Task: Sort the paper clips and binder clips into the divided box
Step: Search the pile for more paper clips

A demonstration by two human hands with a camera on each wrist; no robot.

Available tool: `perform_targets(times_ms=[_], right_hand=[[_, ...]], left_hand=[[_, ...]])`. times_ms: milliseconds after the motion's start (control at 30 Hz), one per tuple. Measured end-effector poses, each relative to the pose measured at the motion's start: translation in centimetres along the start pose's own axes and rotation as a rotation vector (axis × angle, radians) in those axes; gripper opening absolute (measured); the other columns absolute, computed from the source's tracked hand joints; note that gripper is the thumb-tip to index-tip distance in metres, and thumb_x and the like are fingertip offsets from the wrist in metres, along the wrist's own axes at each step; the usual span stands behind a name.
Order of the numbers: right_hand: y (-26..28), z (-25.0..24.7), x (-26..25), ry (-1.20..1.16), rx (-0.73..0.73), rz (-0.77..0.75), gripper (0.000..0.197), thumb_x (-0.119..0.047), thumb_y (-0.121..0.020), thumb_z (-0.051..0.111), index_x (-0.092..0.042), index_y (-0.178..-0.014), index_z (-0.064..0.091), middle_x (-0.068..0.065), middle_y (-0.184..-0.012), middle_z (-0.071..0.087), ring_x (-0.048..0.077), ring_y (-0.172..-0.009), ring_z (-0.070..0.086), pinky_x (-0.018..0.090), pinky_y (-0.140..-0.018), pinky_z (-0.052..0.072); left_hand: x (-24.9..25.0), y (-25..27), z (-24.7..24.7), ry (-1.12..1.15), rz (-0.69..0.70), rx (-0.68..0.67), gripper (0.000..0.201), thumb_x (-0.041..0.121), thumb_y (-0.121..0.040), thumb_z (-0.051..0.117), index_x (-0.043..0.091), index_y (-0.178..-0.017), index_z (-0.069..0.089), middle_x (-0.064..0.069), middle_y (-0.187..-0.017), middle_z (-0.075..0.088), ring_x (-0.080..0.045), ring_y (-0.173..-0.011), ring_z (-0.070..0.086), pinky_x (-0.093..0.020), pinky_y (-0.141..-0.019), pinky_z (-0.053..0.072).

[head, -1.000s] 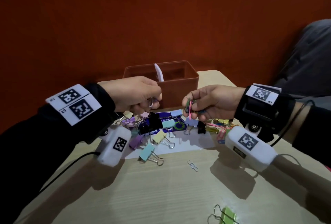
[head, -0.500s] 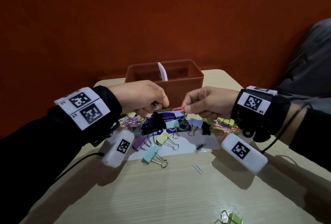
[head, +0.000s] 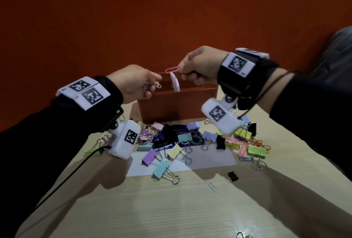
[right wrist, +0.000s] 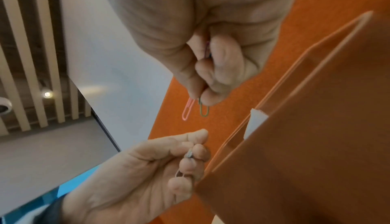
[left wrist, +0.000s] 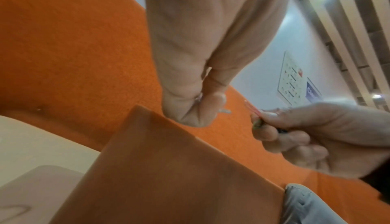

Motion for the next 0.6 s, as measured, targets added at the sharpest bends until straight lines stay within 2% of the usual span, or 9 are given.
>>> perform_targets(times_ms=[100, 167, 200, 233, 300, 400, 500, 567, 600], right_hand=[[-1.5, 1.6, -0.6, -0.017, 0.030, 0.023, 0.011, 0.000, -0.089, 0.056, -0.002, -0.080, 0.061, 0.010, -0.068, 0.058, 0.011, -0.048, 0.045, 0.018, -0.041, 0.040], [-2.4, 2.4, -0.5, -0.051, 0.045, 0.054, 0.005, 0.000, -0.088, 0.059, 0.002, -0.088, 0.064, 0.011, -0.073, 0.061, 0.015, -0.059, 0.059, 0.024, -0.058, 0.056], [-2.9, 2.6, -0.4, -0.040, 0.033, 0.070, 0.006, -0.001, -0.087, 0.060, 0.001, -0.090, 0.065, 0.012, -0.079, 0.064, 0.018, -0.070, 0.064, 0.029, -0.069, 0.059], [-3.1, 2.9, -0.5, -0.013, 0.014, 0.085, 0.008, -0.002, -0.085, 0.061, -0.001, -0.092, 0.065, 0.012, -0.087, 0.066, 0.020, -0.079, 0.067, 0.031, -0.074, 0.059], [-3.3, 3.2, -0.5, 0.002, 0.017, 0.099, 0.019, 0.000, -0.084, 0.059, 0.000, -0.103, 0.064, 0.013, -0.103, 0.067, 0.022, -0.088, 0.067, 0.033, -0.076, 0.058], [-2.6, 3.2, -0.3, 0.044, 0.027, 0.083, 0.028, 0.006, -0.088, 0.053, 0.000, -0.113, 0.063, 0.015, -0.110, 0.067, 0.024, -0.100, 0.067, 0.038, -0.089, 0.055], [-0.7, 2.6, -0.2, 0.146, 0.047, -0.045, 0.022, 0.001, -0.086, 0.059, -0.011, -0.104, 0.065, 0.011, -0.100, 0.069, 0.019, -0.087, 0.068, 0.037, -0.081, 0.058], [1.5, 2.0, 0.0, 0.290, 0.043, -0.135, 0.015, -0.004, -0.083, 0.066, -0.012, -0.096, 0.064, 0.013, -0.088, 0.069, 0.018, -0.071, 0.065, 0.033, -0.069, 0.059], [2.6, 1.8, 0.4, 0.378, 0.007, -0.166, 0.012, -0.007, -0.082, 0.070, -0.012, -0.092, 0.064, 0.012, -0.082, 0.069, 0.016, -0.065, 0.064, 0.031, -0.063, 0.056]], left_hand=[[-0.3, -0.1, -0.3, 0.131, -0.038, 0.020, 0.027, -0.002, -0.098, 0.033, -0.003, -0.118, 0.052, -0.015, -0.096, 0.055, -0.014, -0.073, 0.056, -0.021, -0.061, 0.052], [-0.4, -0.1, -0.6, 0.190, -0.065, 0.030, 0.030, -0.002, -0.099, 0.033, -0.005, -0.124, 0.049, -0.024, -0.115, 0.053, -0.025, -0.098, 0.060, -0.027, -0.069, 0.058], [-0.5, 0.0, -0.7, 0.201, -0.076, 0.029, 0.032, -0.003, -0.097, 0.033, -0.006, -0.125, 0.049, -0.027, -0.123, 0.050, -0.030, -0.107, 0.058, -0.029, -0.069, 0.059], [-0.5, 0.0, -0.7, 0.202, -0.081, 0.025, 0.034, -0.005, -0.096, 0.032, -0.007, -0.126, 0.048, -0.029, -0.128, 0.046, -0.033, -0.112, 0.055, -0.031, -0.070, 0.059], [-0.7, 0.2, -0.6, 0.192, -0.087, 0.014, 0.038, -0.008, -0.093, 0.031, -0.007, -0.128, 0.046, -0.033, -0.136, 0.041, -0.034, -0.114, 0.053, -0.035, -0.073, 0.056], [-0.8, 0.2, -0.6, 0.192, -0.096, 0.015, 0.041, -0.010, -0.092, 0.029, -0.007, -0.129, 0.046, -0.037, -0.140, 0.037, -0.020, -0.090, 0.061, -0.034, -0.075, 0.055], [-0.9, 0.4, -0.7, 0.152, -0.079, 0.005, 0.040, -0.010, -0.090, 0.033, -0.005, -0.126, 0.051, -0.031, -0.135, 0.043, -0.018, -0.090, 0.059, -0.032, -0.077, 0.058], [-0.8, 0.8, -0.5, 0.064, 0.003, 0.012, 0.032, -0.005, -0.092, 0.040, 0.001, -0.119, 0.056, -0.018, -0.117, 0.055, -0.017, -0.084, 0.052, -0.031, -0.078, 0.057], [-0.7, 1.1, -0.2, -0.015, 0.059, 0.028, 0.027, 0.000, -0.094, 0.044, 0.005, -0.115, 0.059, -0.010, -0.107, 0.057, -0.017, -0.089, 0.051, -0.031, -0.077, 0.056]])
Point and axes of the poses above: each hand's wrist, its own y-axis away from the middle knuckle, its own z-axis out of the palm, x = y × z, the point moved 3 cm from there along -y, towards the middle knuckle
